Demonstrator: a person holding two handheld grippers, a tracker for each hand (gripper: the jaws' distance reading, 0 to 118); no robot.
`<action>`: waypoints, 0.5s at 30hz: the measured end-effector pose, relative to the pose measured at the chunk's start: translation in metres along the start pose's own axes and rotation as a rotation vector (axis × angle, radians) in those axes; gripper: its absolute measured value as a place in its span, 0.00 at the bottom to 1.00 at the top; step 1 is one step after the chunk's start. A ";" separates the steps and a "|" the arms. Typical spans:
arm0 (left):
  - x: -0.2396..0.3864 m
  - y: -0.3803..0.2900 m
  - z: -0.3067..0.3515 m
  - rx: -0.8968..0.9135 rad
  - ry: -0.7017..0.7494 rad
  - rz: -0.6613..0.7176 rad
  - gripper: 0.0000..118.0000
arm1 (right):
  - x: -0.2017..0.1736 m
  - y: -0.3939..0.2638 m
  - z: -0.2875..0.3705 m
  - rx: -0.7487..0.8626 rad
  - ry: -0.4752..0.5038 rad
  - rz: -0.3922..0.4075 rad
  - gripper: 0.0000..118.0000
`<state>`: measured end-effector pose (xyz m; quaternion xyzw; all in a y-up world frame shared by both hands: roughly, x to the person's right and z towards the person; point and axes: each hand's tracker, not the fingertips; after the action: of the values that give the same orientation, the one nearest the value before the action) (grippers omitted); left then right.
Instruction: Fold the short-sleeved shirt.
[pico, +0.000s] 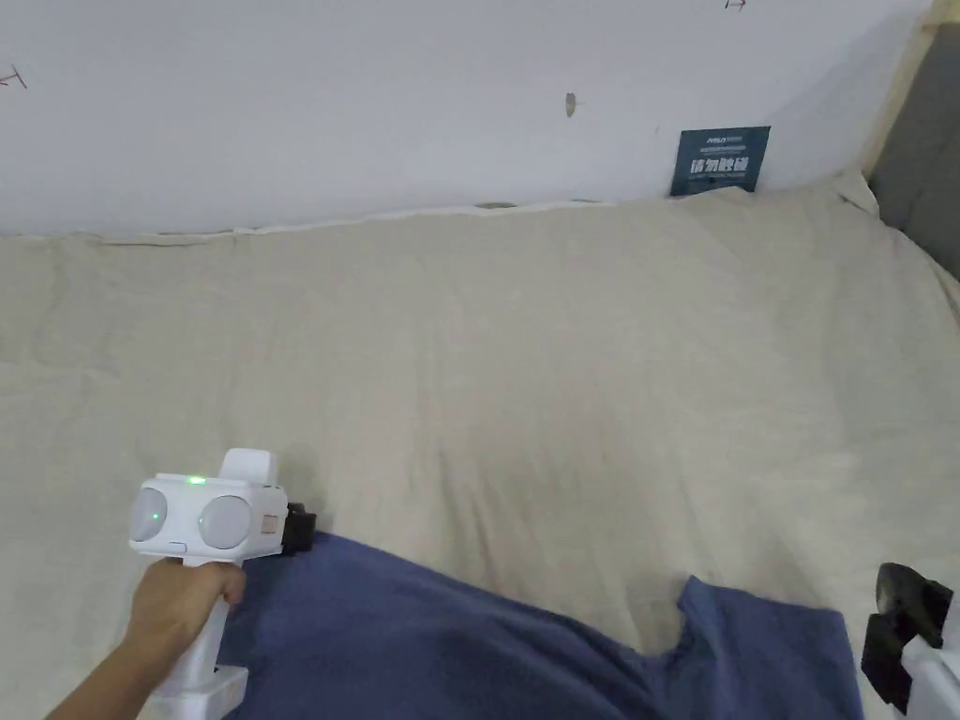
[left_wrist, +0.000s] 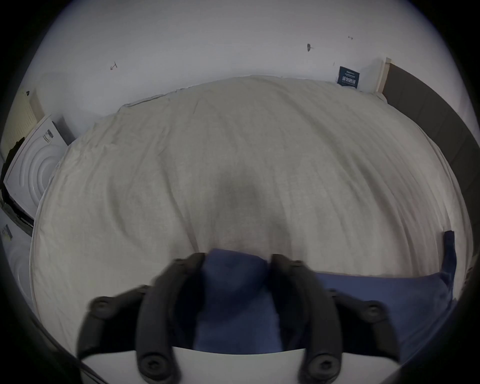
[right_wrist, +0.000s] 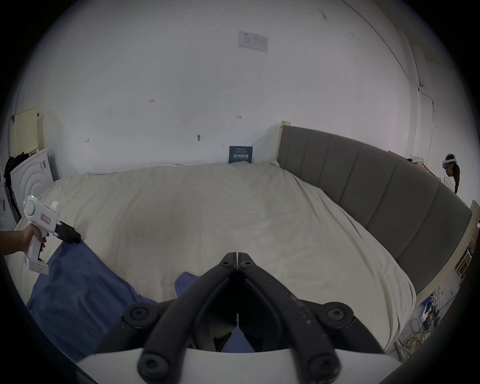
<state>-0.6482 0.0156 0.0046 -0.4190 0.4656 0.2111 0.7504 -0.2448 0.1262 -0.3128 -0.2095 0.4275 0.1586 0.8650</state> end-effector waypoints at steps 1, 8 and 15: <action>-0.001 0.001 0.005 0.017 -0.024 -0.014 0.04 | 0.003 -0.002 0.000 -0.013 -0.002 -0.009 0.01; 0.000 0.005 0.057 0.138 0.002 -0.042 0.04 | 0.036 -0.018 -0.005 -0.166 -0.002 -0.118 0.22; -0.009 -0.007 0.125 0.228 -0.102 0.028 0.04 | 0.059 -0.071 -0.045 -0.450 0.022 -0.232 0.91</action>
<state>-0.5823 0.1151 0.0419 -0.3133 0.4535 0.1884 0.8128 -0.2090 0.0484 -0.3689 -0.4462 0.3641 0.1470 0.8042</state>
